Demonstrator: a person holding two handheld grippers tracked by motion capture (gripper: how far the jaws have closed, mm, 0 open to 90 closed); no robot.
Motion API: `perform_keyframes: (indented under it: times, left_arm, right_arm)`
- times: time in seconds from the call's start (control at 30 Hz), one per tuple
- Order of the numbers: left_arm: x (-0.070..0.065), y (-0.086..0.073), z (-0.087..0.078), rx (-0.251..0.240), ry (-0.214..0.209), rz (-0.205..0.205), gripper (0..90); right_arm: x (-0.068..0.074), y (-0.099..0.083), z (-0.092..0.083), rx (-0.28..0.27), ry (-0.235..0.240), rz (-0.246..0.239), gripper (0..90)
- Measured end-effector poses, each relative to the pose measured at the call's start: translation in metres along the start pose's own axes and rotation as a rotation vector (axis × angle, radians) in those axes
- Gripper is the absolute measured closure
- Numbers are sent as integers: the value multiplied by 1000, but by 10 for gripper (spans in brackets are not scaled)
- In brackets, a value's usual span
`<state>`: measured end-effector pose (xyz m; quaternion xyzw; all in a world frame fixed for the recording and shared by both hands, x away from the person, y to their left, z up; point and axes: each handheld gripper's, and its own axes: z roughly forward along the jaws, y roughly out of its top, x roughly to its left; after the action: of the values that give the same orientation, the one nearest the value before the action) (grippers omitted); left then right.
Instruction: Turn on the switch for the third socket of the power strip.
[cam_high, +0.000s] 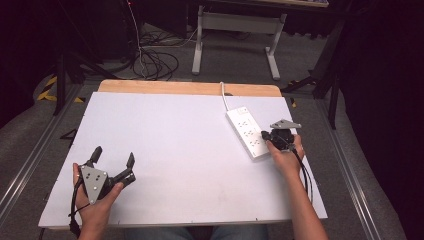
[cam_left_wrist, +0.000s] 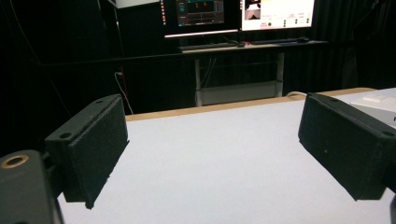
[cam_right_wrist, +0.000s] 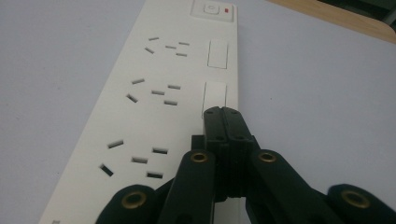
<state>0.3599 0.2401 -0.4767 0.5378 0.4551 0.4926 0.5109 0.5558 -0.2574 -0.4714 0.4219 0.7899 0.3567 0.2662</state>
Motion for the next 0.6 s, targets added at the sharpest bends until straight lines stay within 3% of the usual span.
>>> perform_keyframes:
  times: [0.6]
  left_arm:
    - [0,0,0,2,1,-2,88]
  right_arm:
    - [0,0,0,-5,-6,0,900]
